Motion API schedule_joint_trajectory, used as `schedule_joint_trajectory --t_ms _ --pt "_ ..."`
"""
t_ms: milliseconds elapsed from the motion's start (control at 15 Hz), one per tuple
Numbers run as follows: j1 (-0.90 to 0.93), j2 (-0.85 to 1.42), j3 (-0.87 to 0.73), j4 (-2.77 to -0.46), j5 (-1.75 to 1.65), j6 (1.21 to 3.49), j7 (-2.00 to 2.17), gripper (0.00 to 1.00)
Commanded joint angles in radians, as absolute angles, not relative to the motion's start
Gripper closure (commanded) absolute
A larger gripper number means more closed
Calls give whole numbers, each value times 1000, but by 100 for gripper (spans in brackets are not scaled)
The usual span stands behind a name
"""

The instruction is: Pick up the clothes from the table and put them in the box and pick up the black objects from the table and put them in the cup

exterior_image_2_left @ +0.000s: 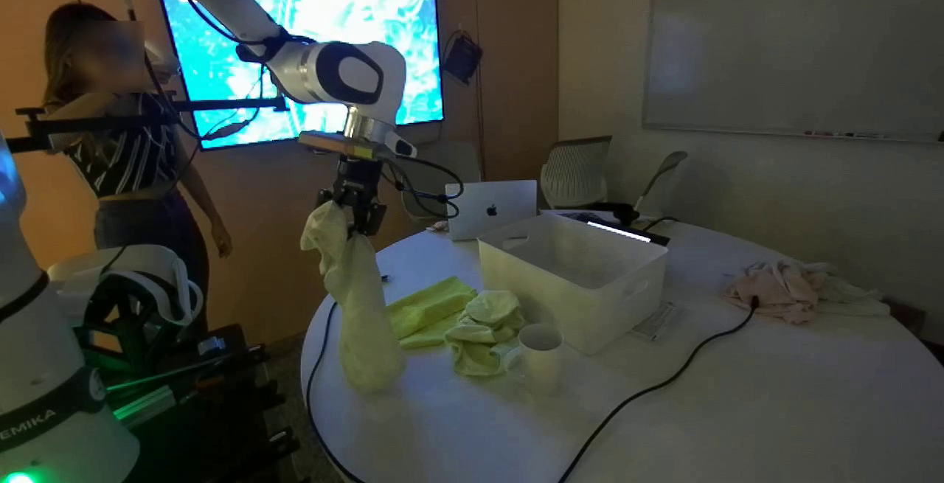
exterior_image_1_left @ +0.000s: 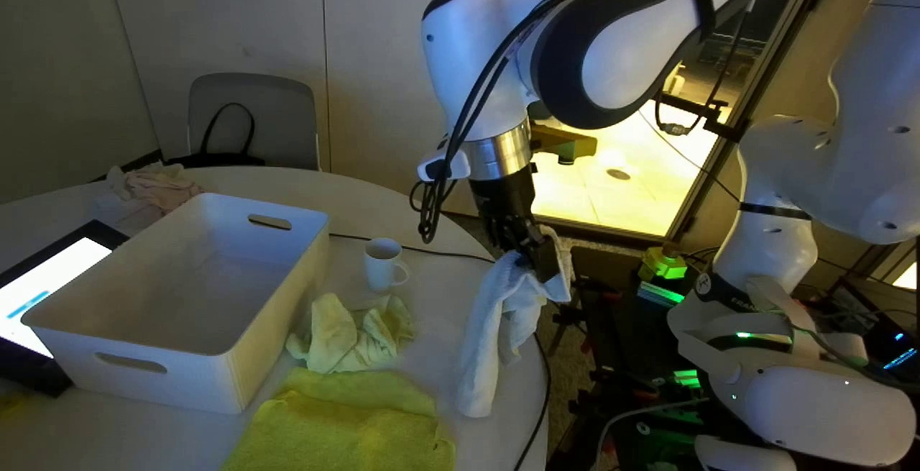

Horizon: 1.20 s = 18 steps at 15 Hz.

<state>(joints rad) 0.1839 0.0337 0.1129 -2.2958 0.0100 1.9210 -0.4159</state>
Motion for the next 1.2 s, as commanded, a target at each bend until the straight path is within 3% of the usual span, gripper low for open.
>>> schedule_joint_trajectory --t_ms 0,667,1133 --pt "151 145 118 -2192 4 1837 -481 99" --pt "150 554 129 -1840 -205 1838 -471 98" --pt "160 579 128 -1790 -335 1954 -412 97"
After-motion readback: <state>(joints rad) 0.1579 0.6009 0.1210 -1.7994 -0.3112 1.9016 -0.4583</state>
